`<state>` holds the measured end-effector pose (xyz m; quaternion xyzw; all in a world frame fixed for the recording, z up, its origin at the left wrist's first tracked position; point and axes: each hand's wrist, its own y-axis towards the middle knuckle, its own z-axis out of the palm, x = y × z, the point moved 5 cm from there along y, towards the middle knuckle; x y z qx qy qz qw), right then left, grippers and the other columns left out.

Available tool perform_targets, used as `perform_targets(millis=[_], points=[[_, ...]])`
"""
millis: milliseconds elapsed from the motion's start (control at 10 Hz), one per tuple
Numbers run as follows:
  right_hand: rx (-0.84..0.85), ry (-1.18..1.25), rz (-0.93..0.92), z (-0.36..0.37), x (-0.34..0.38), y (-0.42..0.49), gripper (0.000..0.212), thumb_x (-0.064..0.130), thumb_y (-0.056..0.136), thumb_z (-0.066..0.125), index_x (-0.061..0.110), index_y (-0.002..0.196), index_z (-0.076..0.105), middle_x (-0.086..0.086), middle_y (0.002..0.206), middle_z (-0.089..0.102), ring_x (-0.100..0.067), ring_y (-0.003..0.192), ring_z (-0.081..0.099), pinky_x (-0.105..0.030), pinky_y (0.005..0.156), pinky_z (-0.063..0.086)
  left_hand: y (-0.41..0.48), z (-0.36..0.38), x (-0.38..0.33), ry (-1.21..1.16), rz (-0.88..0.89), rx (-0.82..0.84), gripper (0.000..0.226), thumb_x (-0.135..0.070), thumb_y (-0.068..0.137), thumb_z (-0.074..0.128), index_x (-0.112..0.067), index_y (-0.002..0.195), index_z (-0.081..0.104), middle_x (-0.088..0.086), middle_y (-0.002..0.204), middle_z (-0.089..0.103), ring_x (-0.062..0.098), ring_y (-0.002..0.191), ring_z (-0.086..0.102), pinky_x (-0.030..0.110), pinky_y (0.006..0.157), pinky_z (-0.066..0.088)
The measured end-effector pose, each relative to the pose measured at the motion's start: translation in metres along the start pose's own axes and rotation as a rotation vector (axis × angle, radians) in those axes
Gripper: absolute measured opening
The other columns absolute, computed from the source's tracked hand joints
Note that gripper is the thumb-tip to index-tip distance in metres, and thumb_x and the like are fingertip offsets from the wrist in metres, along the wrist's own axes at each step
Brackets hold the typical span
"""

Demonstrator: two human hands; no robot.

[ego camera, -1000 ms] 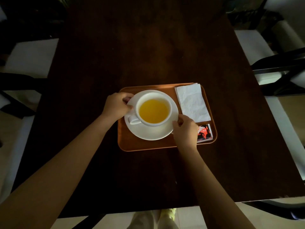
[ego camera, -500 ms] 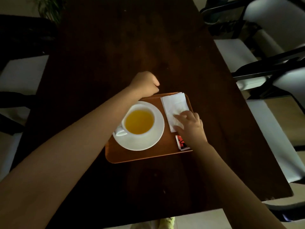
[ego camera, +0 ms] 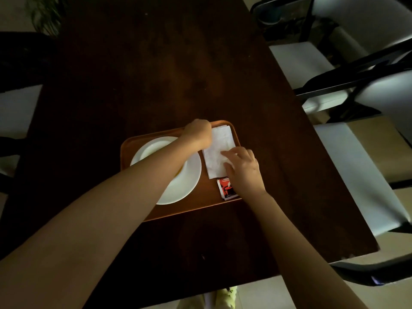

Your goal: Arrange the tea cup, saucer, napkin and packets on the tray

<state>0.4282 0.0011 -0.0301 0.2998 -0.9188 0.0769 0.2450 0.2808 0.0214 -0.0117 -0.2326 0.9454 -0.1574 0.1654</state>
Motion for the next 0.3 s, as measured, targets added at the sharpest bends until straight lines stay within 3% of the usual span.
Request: perform_targets(millis=[100,300], points=[[0.061,-0.006,-0.008,-0.003,-0.006,0.003,0.034,0.011,0.091,0.050,0.015,0.124,0.055,-0.011,0.127,0.054,-0.028,0.117,0.044,-0.040,0.099,0.040,-0.005,0.000,-0.002,0.013,-0.006,-0.029,0.034,-0.001,0.094,0.046,-0.004,0.126,0.057,0.014,0.126,0.062,0.029,0.111,0.062,0.035,0.094,0.052],[-0.057,0.083,0.015,-0.032,-0.008,0.007,0.036,0.015,0.090,0.053,0.011,0.126,0.052,-0.013,0.122,0.056,-0.028,0.111,0.047,-0.039,0.092,0.043,-0.014,-0.021,0.001,-0.057,0.001,-0.126,0.027,-0.006,0.092,0.049,-0.006,0.116,0.064,0.014,0.115,0.067,0.029,0.101,0.064,0.039,0.090,0.054]])
